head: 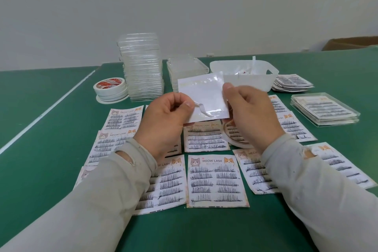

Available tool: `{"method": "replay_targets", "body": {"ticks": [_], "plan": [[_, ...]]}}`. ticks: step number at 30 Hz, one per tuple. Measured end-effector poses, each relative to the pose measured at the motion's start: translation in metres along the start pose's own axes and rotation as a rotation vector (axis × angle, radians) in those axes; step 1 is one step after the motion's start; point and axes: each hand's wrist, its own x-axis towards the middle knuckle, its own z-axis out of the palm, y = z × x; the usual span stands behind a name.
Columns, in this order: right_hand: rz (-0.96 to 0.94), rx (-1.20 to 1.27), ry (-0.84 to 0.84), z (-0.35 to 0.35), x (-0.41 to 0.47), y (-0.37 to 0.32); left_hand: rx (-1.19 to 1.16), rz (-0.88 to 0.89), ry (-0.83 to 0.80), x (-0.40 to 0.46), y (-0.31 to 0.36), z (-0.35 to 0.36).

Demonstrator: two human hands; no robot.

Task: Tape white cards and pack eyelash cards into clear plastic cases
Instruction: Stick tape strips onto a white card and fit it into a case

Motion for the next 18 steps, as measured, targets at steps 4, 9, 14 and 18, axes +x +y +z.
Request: {"method": "replay_targets", "body": {"ticks": [4,9,14,18], "plan": [[-0.37,-0.153,0.083,-0.002,-0.004,-0.004,0.078,0.053,0.055,0.001,-0.001,-0.001],[-0.371,-0.375,-0.112,0.004,-0.008,-0.004,0.061,0.07,0.053,0.0,-0.001,0.002],[-0.211,-0.089,-0.039,0.005,-0.004,-0.002,0.057,0.071,0.103,0.002,-0.005,0.003],[0.042,0.373,0.202,-0.004,0.009,-0.002,0.071,0.004,0.165,0.005,-0.01,-0.002]]}}
